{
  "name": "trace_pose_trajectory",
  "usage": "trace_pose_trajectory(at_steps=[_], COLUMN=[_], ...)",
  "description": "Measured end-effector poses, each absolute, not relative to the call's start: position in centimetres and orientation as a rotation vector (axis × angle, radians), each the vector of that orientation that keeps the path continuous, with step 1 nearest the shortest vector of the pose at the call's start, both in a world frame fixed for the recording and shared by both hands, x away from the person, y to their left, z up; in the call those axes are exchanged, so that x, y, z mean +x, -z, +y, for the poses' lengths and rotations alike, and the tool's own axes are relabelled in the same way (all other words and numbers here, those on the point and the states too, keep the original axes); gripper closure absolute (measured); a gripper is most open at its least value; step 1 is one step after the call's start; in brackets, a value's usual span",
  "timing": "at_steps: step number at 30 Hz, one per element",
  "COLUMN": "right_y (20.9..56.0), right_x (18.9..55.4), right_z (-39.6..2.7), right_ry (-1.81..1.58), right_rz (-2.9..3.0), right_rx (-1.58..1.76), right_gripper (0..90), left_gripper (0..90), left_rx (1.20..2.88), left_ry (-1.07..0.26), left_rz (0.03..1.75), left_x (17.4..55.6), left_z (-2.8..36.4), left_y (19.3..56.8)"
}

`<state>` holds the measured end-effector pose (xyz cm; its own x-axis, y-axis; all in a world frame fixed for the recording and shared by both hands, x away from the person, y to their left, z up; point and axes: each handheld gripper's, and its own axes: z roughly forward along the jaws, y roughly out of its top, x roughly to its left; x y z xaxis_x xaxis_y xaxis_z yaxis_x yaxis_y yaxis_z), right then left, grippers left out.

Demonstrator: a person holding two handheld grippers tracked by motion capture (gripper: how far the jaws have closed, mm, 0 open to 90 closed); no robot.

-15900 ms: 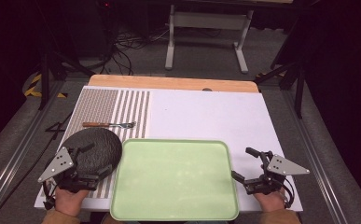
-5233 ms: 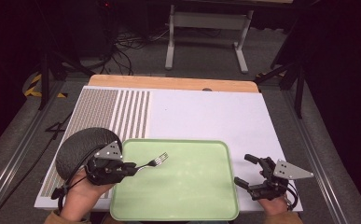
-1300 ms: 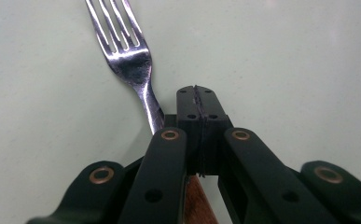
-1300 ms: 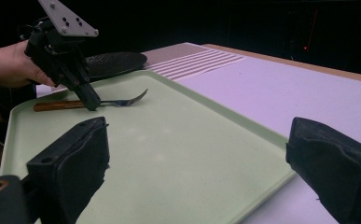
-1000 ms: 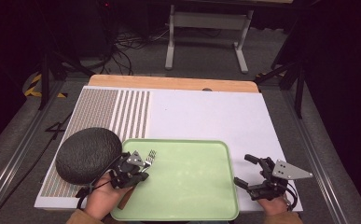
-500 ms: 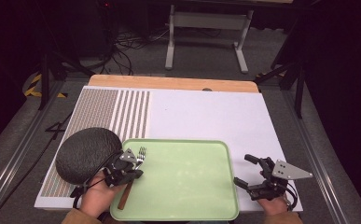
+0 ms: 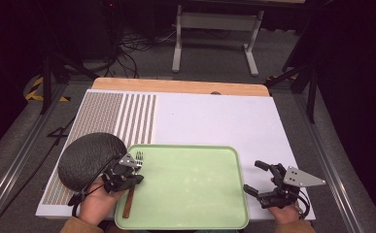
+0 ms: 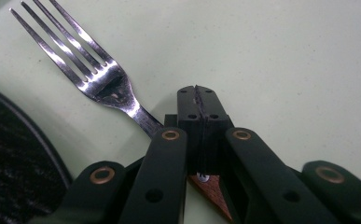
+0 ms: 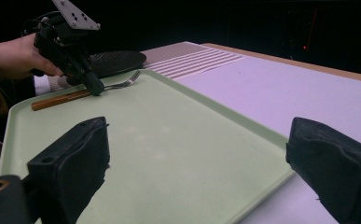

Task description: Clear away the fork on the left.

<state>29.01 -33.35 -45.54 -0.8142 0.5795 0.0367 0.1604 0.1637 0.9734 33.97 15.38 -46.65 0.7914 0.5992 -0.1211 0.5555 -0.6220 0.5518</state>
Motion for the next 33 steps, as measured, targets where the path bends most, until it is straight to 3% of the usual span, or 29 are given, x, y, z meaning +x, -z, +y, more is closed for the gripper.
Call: trace_pose_trajectory(at_steps=[9, 15, 21, 31, 33], right_y=[45.5, 45.5, 45.6, 45.6, 45.6], right_x=[29.0, 29.0, 29.0, 29.1, 29.1], right_z=[-33.3, -33.3, -33.4, -33.4, -33.4], right_ry=[-1.69, -1.69, -1.691, -1.689, -1.69], right_rz=[2.102, 2.102, 2.099, 2.099, 2.098], right_rx=[0.701, 0.703, 0.709, 0.711, 0.712], right_gripper=[6.7, 6.7, 6.7, 6.7, 6.7], left_gripper=[89.3, 77.9, 41.6, 8.2, 6.9], left_rx=[2.389, 2.375, 2.286, 2.084, 2.039], left_ry=[-0.105, -0.119, -0.12, -0.189, -0.217], left_rz=[0.883, 0.855, 0.757, 0.678, 0.659], left_x=[34.1, 33.9, 33.5, 32.4, 32.1], left_z=[15.9, 15.7, 15.9, 18.1, 18.7], left_y=[46.6, 46.2, 44.9, 43.1, 42.9])
